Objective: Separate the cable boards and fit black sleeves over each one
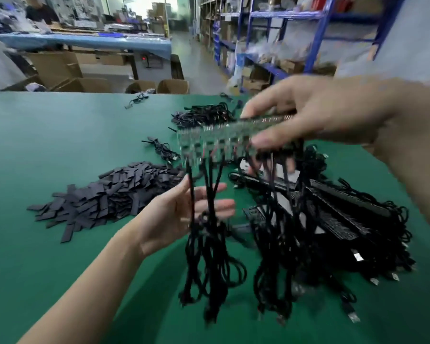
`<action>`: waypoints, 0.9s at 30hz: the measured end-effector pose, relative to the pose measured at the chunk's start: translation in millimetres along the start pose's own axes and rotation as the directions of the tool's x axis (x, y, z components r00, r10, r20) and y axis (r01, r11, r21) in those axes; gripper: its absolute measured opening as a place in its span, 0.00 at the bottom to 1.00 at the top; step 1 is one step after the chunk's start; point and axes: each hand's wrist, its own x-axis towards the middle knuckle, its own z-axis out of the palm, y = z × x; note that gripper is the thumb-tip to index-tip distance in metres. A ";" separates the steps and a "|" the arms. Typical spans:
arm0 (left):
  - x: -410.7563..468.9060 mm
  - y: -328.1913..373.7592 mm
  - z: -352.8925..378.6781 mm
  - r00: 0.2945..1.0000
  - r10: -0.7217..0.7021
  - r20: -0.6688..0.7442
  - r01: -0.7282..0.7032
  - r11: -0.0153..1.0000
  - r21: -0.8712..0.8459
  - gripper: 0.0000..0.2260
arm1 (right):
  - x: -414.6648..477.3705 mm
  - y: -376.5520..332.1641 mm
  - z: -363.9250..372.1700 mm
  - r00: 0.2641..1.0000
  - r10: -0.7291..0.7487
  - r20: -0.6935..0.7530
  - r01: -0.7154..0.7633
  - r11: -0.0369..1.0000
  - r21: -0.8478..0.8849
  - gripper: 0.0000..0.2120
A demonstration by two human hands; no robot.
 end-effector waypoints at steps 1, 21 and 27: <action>-12.7 -2.3 0.5 0.999 -0.028 0.038 0.027 1.000 0.012 0.25 | 10.6 5.4 24.7 0.998 -0.006 0.066 0.005 1.000 0.018 0.04; -125.0 -41.3 -30.6 0.987 0.039 -0.159 0.044 0.873 0.486 0.11 | 110.4 109.2 157.8 0.935 0.312 0.166 -0.347 0.719 0.602 0.20; -121.2 -34.3 -36.7 0.917 0.273 -0.290 0.037 0.667 0.744 0.07 | 115.0 129.4 194.6 0.954 0.298 -0.031 -0.130 0.504 0.854 0.25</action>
